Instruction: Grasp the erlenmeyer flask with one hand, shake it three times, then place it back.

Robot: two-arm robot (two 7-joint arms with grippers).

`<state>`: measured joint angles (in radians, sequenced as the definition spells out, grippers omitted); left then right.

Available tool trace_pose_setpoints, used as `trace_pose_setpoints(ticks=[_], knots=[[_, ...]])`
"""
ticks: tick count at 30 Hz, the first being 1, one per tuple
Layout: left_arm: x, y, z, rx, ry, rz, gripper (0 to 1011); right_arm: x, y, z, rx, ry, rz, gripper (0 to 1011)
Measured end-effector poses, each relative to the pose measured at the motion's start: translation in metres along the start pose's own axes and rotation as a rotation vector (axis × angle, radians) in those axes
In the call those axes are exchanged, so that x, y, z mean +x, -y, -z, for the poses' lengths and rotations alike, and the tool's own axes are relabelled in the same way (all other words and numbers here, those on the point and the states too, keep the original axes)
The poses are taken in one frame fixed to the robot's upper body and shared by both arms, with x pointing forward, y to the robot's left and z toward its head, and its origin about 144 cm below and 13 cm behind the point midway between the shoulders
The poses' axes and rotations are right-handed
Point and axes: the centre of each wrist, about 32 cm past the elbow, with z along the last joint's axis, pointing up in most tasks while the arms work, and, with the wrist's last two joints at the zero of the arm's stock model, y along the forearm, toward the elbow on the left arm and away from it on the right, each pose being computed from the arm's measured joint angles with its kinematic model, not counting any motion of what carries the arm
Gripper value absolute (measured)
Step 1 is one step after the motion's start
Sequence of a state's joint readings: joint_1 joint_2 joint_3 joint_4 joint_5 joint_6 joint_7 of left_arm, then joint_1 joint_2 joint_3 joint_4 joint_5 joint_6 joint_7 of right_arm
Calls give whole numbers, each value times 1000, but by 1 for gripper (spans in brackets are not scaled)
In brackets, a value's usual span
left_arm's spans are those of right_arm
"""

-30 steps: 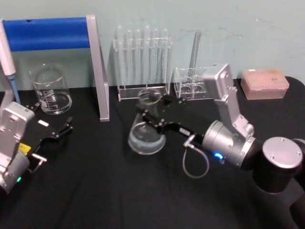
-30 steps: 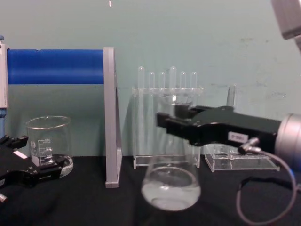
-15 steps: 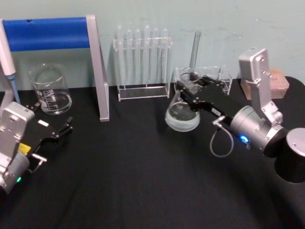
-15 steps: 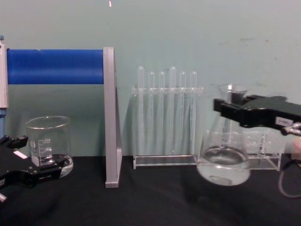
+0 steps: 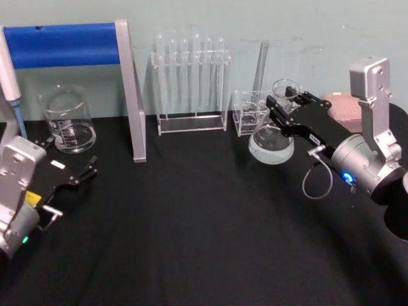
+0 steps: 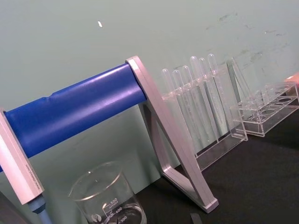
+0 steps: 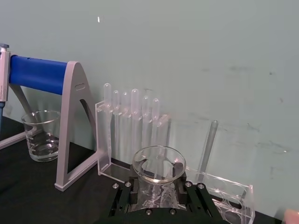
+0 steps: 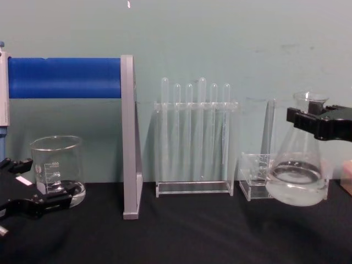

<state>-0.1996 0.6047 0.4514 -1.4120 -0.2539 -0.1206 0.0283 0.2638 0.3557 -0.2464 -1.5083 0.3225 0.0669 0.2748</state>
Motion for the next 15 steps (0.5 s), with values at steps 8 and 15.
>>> trace_pose_setpoints(ticks=[8,15], knots=[[0,0,0,0,0,0,1001,-11,-4,-1,3,-8,-55,456],[0,0,0,0,0,0,1001,-35,-11,-2,7,-15,-177,456]])
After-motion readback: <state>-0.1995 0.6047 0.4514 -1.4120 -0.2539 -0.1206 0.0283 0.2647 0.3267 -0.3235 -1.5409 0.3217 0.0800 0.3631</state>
